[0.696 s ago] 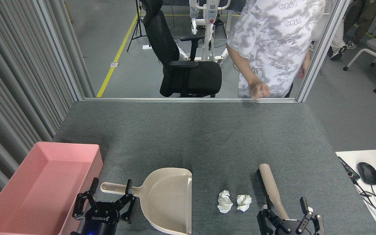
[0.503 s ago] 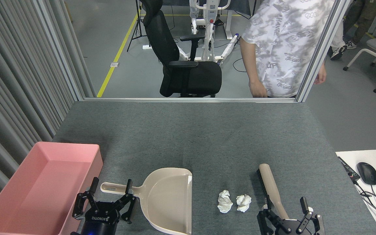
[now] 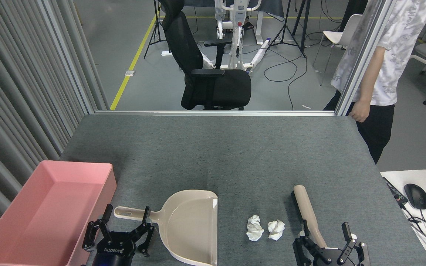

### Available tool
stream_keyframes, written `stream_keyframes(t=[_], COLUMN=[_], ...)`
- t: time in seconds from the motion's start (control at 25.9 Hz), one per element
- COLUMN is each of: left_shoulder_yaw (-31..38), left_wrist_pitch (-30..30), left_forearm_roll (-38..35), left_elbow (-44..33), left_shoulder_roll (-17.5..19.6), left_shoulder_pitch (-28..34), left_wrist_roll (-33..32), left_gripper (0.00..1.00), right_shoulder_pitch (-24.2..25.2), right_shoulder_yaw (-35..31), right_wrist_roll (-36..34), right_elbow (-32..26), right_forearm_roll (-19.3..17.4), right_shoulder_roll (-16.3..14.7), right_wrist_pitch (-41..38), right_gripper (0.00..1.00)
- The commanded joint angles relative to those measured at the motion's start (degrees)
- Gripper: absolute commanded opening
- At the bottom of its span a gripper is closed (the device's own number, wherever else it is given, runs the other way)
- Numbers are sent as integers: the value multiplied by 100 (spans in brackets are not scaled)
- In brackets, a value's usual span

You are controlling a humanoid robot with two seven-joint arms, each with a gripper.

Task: Sweep and dump garbage into bin

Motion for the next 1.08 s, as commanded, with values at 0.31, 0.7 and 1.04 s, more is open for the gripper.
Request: stream_keyframes(t=[0.31,0.7,1.04], left_shoulder_yaw=[112,446,534], left_wrist_pitch=[6,-583,-1049], left_forearm_roll=[4905,5846,5873], left_elbow=[52,1019,2399], left_shoulder_roll=[23,-38,-30], left_shoulder_pitch=[-50,-340,-911], left_wrist_roll=[-721,-712,-633], left_gripper=[100,100,100], right_shoulder_pitch=[76,261,261], right_shoulder_yaw=[-938,-991,-1140], right_wrist_roll=[58,67,58], right_elbow=[3,3,3], right_forearm_roll=[-660,-669,-678], right_shoulder_roll=[-109,-197,-197], right_wrist_pitch=[-687,-942,-942], right_gripper=[99,99,99])
